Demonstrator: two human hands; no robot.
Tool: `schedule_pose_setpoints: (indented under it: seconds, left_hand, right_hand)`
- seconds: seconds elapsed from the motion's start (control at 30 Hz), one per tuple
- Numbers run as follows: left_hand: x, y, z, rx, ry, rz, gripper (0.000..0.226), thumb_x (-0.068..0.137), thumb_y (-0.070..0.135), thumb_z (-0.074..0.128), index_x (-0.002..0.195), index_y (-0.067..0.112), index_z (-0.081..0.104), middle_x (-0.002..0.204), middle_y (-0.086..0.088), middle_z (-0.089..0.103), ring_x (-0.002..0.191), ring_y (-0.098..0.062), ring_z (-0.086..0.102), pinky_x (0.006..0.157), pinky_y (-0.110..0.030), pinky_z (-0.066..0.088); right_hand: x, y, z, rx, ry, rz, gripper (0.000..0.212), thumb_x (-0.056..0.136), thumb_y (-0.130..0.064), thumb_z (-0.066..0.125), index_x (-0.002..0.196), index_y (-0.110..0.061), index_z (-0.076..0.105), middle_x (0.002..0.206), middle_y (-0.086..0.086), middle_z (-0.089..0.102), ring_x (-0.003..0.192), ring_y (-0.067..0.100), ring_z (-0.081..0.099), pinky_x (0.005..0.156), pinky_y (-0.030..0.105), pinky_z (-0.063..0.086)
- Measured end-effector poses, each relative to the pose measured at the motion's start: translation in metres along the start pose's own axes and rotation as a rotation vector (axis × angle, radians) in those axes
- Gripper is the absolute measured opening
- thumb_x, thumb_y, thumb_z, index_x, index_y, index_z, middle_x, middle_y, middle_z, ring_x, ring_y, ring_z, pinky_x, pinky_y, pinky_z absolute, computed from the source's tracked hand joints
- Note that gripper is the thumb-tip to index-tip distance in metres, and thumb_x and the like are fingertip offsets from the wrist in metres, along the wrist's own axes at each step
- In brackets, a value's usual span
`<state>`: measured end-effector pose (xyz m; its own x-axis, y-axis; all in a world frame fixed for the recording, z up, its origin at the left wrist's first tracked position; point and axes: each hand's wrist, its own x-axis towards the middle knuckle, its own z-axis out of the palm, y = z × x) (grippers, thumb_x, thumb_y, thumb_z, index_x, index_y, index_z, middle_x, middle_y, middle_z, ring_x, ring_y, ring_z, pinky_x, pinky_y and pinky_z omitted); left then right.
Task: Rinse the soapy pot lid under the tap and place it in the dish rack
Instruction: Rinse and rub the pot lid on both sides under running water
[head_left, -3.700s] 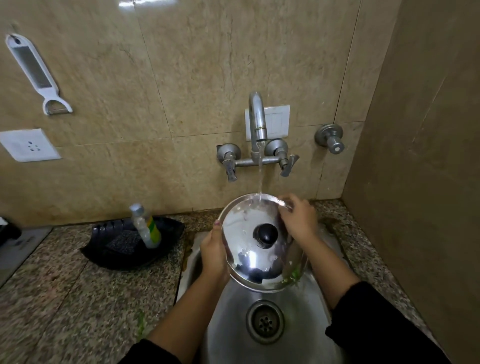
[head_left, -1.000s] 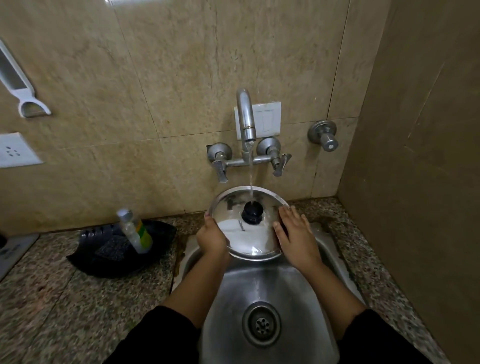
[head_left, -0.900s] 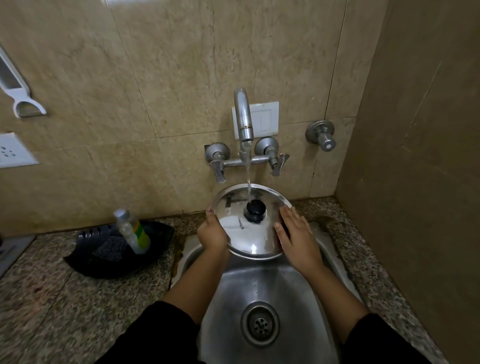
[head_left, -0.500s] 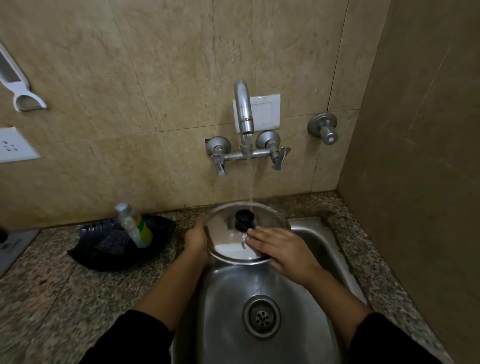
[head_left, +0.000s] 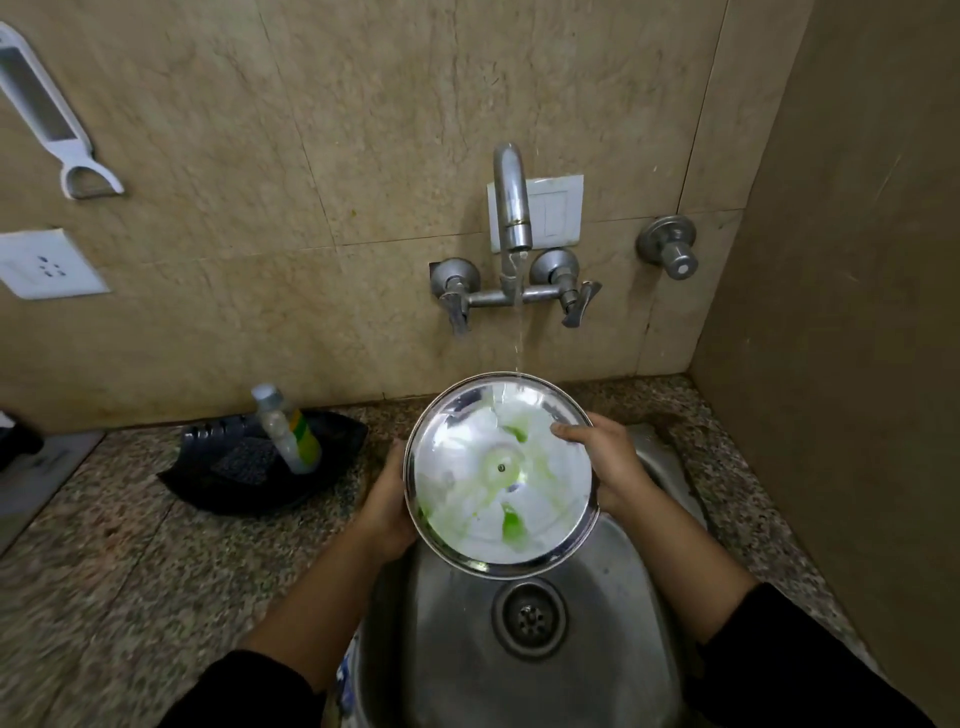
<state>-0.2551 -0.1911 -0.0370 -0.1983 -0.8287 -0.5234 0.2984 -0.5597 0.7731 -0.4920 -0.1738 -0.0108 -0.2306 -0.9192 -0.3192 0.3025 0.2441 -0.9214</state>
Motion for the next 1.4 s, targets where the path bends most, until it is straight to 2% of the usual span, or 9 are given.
schedule_pose_setpoints:
  seconds: [0.2, 0.3, 0.4, 0.63, 0.87, 1.03, 1.2, 1.3, 1.4]
  left_hand:
    - [-0.007, -0.005, 0.024, 0.018, 0.056, 0.094, 0.050, 0.097, 0.053, 0.037, 0.105, 0.014, 0.067, 0.082, -0.006, 0.078, 0.088, -0.025, 0.067, 0.070, -0.036, 0.053]
    - [-0.007, -0.012, 0.039, 0.007, 0.089, 0.139, 0.046, 0.095, 0.050, 0.046, 0.110, 0.012, 0.068, 0.087, -0.006, 0.078, 0.088, -0.027, 0.070, 0.074, -0.038, 0.056]
    - [0.001, -0.015, 0.051, 0.003, 0.067, 0.084, 0.063, 0.089, 0.060, 0.045, 0.127, 0.013, 0.060, 0.116, -0.014, 0.071, 0.106, -0.032, 0.067, 0.088, -0.044, 0.054]
    - [0.006, 0.009, 0.061, -0.059, 0.220, 0.133, 0.054, 0.097, 0.051, 0.039, 0.109, 0.004, 0.062, 0.104, -0.022, 0.067, 0.082, -0.030, 0.065, 0.067, -0.035, 0.052]
    - [0.004, -0.005, 0.052, -0.053, 0.240, 0.144, 0.058, 0.094, 0.055, 0.042, 0.115, 0.005, 0.062, 0.104, -0.015, 0.071, 0.091, -0.033, 0.068, 0.081, -0.047, 0.057]
    - [0.013, -0.013, 0.060, -0.010, 0.186, 0.134, 0.072, 0.085, 0.066, 0.046, 0.125, 0.009, 0.062, 0.115, -0.015, 0.070, 0.105, -0.032, 0.067, 0.099, -0.047, 0.049]
    - [-0.002, 0.007, 0.055, -0.060, 0.302, 0.168, 0.060, 0.095, 0.053, 0.041, 0.118, 0.001, 0.060, 0.109, -0.019, 0.066, 0.085, -0.031, 0.067, 0.067, -0.035, 0.054]
    - [-0.008, 0.006, 0.054, -0.038, 0.292, 0.194, 0.052, 0.099, 0.046, 0.039, 0.120, 0.003, 0.059, 0.102, -0.017, 0.067, 0.077, -0.025, 0.065, 0.056, -0.032, 0.054]
    - [-0.011, -0.003, 0.059, -0.001, 0.261, 0.191, 0.051, 0.098, 0.046, 0.041, 0.121, 0.005, 0.062, 0.111, -0.017, 0.069, 0.089, -0.028, 0.068, 0.079, -0.043, 0.058]
  right_hand:
    - [0.015, 0.009, -0.003, -0.250, 0.151, -0.013, 0.058, 0.062, -0.024, 0.077, 0.115, -0.007, 0.061, 0.107, 0.014, 0.070, 0.097, 0.033, 0.067, 0.089, 0.047, 0.054]
    - [0.005, 0.005, 0.003, -1.002, 0.286, -0.361, 0.055, 0.085, -0.032, 0.060, 0.136, -0.018, 0.045, 0.142, 0.008, 0.049, 0.129, 0.028, 0.048, 0.106, 0.042, 0.038]
    - [0.000, 0.006, 0.021, -1.488, 0.046, -0.619, 0.064, 0.096, -0.045, 0.037, 0.151, -0.022, 0.017, 0.162, 0.002, 0.009, 0.150, 0.021, 0.005, 0.118, 0.046, 0.004]
    - [-0.029, 0.013, 0.016, -1.507, -0.679, -0.657, 0.055, 0.102, -0.042, 0.024, 0.152, -0.033, 0.003, 0.160, -0.015, -0.004, 0.147, 0.004, -0.009, 0.115, 0.029, -0.005]
    - [0.005, 0.005, -0.015, -1.685, -0.237, -0.440, 0.068, 0.098, -0.054, 0.019, 0.153, -0.021, -0.002, 0.162, -0.003, -0.010, 0.148, 0.013, -0.010, 0.118, 0.037, -0.006]
    - [-0.011, 0.008, 0.033, -1.556, -0.554, -0.635, 0.063, 0.100, -0.047, 0.022, 0.152, -0.025, -0.007, 0.160, -0.006, -0.015, 0.147, 0.009, -0.014, 0.119, 0.035, -0.006]
    - [-0.036, 0.010, 0.005, -1.581, -0.729, -0.573, 0.058, 0.100, -0.051, 0.017, 0.150, -0.035, -0.007, 0.157, -0.015, -0.016, 0.144, 0.004, -0.018, 0.116, 0.032, -0.009]
    - [-0.019, 0.004, -0.017, -1.713, -0.453, -0.528, 0.063, 0.099, -0.050, 0.019, 0.151, -0.027, -0.008, 0.160, -0.006, -0.014, 0.146, 0.011, -0.015, 0.117, 0.034, -0.008]
    - [0.009, -0.001, -0.010, -1.714, -0.123, -0.473, 0.069, 0.099, -0.050, 0.021, 0.152, -0.016, -0.006, 0.162, 0.002, -0.011, 0.149, 0.016, -0.011, 0.118, 0.036, -0.006]
